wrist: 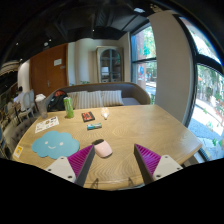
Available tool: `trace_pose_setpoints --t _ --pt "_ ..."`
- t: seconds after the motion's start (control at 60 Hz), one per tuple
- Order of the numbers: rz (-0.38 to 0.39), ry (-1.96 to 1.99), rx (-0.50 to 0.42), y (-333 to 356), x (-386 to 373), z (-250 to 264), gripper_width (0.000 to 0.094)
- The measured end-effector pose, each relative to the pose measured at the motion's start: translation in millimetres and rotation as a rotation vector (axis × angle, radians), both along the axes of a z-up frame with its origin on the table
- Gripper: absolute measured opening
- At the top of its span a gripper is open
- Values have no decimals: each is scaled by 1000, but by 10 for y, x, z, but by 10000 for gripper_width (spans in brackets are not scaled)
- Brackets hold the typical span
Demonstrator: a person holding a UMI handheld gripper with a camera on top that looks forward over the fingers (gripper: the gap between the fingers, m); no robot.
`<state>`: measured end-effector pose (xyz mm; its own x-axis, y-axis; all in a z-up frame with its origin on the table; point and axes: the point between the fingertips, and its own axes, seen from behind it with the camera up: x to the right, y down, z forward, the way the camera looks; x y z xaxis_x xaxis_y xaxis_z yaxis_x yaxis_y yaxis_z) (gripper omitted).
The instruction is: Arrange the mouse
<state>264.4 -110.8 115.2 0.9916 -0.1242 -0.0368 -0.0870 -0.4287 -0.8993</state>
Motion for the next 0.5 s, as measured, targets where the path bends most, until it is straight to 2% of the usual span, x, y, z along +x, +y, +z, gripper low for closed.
trace_pose_setpoints --t 0.35,0.5 --pt "-34 -37 -29 -206 124 -65 827" --pt "-30 -35 -97 -369 78 -415 825"
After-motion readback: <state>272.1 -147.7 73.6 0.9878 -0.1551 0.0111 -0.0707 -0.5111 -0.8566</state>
